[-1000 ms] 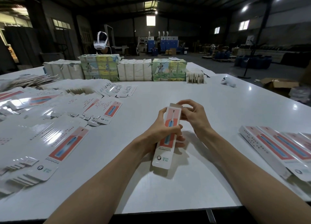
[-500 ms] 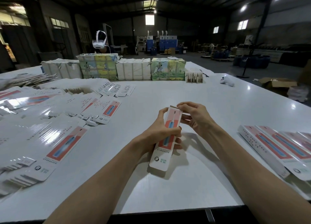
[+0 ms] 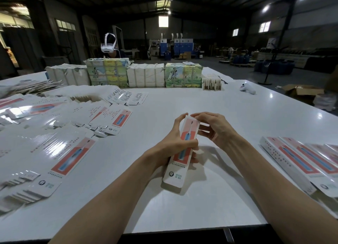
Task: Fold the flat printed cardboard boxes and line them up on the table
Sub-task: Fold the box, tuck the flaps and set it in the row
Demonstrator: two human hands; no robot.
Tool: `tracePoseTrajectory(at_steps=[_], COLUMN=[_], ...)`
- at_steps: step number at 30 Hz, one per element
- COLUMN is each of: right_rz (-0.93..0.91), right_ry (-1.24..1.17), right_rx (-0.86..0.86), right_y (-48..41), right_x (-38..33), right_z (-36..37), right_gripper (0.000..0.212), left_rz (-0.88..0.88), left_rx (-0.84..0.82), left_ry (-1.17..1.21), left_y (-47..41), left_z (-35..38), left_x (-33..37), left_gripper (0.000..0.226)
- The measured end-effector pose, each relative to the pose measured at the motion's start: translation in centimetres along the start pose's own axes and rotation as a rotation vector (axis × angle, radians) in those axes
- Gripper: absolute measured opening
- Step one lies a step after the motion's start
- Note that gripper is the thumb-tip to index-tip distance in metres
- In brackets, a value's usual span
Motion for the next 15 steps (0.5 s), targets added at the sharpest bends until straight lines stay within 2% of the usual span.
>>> tracePoseTrajectory(at_steps=[6,10,15], right_rz=[-0.007,-0.071,-0.119], right_ry=[-0.005,0.081,0.059], right_rx=[-0.11,-0.136,-0.147], right_y=[0.0,0.1,0.3], right_x=[0.0,-0.1,-0.2], right_z=[0.6,1.1,1.6], right_gripper=[0.022,0.018,0.019], left_rz=[-0.016,-0.046,-0.051], left_rx=[0.028,0.028,0.006], left_ry=[0.069,0.122,0.235], left_y=[0.5,0.6,0.2], left_z=[-0.4,-0.6,-0.7], left_x=[0.3,0.3,0.1], left_gripper=[0.091,0.094,0.1])
Point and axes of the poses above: each hand's wrist, its own y-axis away from the middle knuckle, its own z-axis out of the palm, x = y × z, the point moved 5 cm from there along -y, towards the middle knuckle, and after that the axes turned 2 degrees about y, right-handed, at the moved point
